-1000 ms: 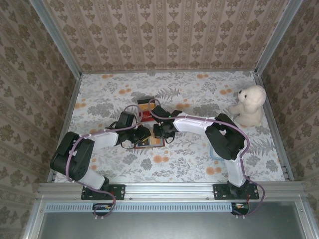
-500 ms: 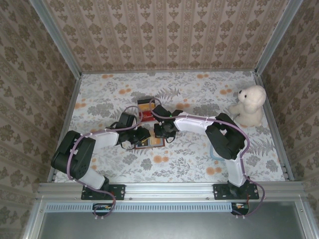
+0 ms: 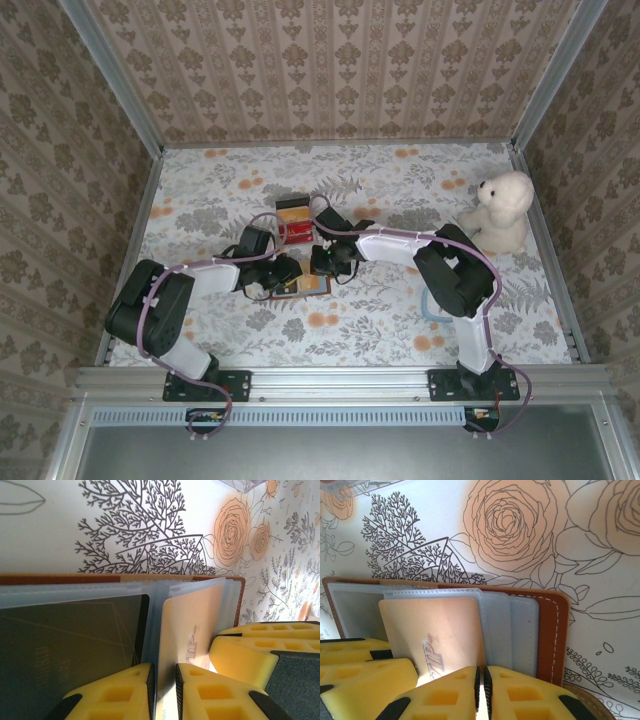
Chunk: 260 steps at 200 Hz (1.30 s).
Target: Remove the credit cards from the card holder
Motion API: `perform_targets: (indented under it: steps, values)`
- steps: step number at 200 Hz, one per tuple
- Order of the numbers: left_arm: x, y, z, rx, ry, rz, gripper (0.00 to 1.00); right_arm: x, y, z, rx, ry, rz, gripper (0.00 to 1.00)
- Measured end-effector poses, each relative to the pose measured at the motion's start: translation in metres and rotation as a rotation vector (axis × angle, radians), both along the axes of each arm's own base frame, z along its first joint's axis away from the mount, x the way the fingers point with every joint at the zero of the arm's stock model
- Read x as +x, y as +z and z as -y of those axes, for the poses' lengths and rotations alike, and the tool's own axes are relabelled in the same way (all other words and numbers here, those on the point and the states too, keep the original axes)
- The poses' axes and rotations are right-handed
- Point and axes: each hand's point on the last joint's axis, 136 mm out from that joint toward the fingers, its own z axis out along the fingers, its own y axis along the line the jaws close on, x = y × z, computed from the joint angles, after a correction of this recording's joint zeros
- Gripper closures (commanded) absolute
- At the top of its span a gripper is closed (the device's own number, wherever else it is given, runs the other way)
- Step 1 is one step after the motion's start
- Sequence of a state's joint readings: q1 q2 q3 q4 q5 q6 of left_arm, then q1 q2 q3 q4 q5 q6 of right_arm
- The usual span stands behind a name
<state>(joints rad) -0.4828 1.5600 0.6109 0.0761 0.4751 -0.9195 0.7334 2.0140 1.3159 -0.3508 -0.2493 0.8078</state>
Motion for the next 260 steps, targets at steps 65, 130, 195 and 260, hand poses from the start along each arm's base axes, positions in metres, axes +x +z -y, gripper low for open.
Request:
perform_targets:
  steps: [65, 130, 195, 260]
  values:
    - [-0.001, 0.003, 0.001, -0.051, -0.006, 0.049, 0.81, 0.000, -0.001, 0.000, -0.003, -0.002, 0.004, 0.83]
    - [-0.003, 0.007, 0.002, -0.102, -0.010, 0.094, 0.85, 0.001, -0.001, 0.002, -0.011, -0.005, 0.007, 0.83]
    - [-0.008, 0.013, 0.005, -0.174, -0.026, 0.128, 0.86, 0.000, -0.002, 0.003, -0.020, 0.000, 0.008, 0.83]
    - [-0.010, 0.017, 0.007, -0.216, -0.039, 0.148, 0.89, 0.001, -0.002, 0.005, -0.029, 0.007, 0.014, 0.83]
